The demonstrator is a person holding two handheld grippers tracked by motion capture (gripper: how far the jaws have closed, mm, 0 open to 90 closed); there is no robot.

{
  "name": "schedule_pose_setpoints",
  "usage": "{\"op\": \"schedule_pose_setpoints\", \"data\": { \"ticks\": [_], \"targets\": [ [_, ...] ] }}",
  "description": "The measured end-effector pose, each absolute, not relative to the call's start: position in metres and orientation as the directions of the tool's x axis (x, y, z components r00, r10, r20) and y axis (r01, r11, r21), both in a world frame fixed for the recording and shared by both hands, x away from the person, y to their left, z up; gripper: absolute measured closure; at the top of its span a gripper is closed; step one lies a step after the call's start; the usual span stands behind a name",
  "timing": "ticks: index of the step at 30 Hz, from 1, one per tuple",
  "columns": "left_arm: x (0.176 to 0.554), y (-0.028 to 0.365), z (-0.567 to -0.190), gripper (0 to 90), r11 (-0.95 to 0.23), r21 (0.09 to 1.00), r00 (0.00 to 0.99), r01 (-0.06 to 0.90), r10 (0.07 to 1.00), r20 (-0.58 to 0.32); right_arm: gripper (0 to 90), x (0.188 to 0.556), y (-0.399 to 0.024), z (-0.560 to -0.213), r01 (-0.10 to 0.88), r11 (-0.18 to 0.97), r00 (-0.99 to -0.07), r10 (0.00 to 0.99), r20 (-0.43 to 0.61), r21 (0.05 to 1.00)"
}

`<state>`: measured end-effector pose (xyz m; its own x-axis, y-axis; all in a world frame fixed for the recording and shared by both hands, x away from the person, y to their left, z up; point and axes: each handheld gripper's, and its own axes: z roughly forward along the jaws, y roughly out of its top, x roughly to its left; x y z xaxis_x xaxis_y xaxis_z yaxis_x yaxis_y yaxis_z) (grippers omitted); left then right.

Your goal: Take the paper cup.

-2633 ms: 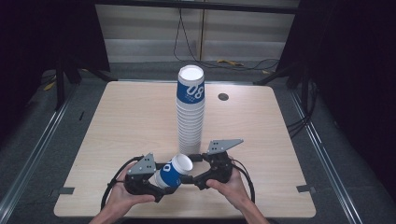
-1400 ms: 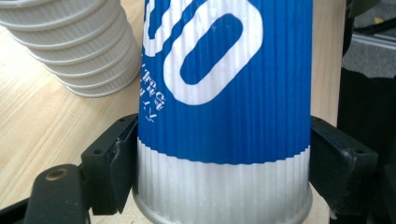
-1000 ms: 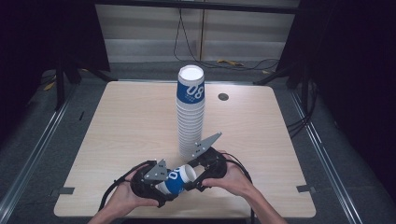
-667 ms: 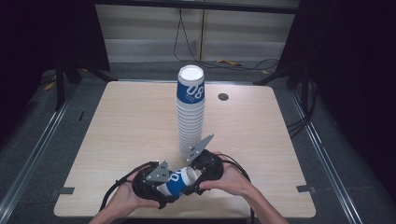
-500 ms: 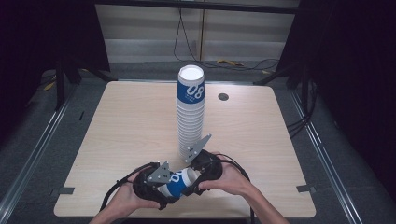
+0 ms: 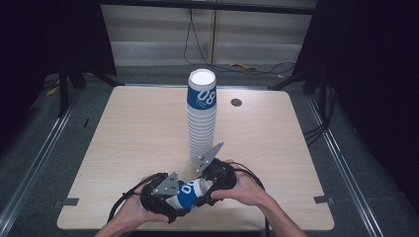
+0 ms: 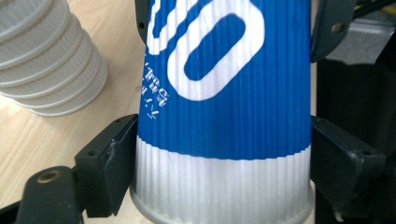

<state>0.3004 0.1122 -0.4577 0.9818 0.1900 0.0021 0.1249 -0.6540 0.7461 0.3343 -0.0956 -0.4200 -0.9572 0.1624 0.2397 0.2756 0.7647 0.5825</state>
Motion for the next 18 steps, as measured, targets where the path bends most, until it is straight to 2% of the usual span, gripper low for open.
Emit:
{"op": "schedule_pose_setpoints", "data": {
  "ticks": [18],
  "targets": [
    [0.307, 0.127, -0.450, 15.7, -0.532, 0.825, 0.969, 0.194, 0.237, -0.075, 27.3, 0.331, -0.104, -0.420, 0.303, 0.727, -0.952, 0.203, 0.228, 0.616]
  ]
}}
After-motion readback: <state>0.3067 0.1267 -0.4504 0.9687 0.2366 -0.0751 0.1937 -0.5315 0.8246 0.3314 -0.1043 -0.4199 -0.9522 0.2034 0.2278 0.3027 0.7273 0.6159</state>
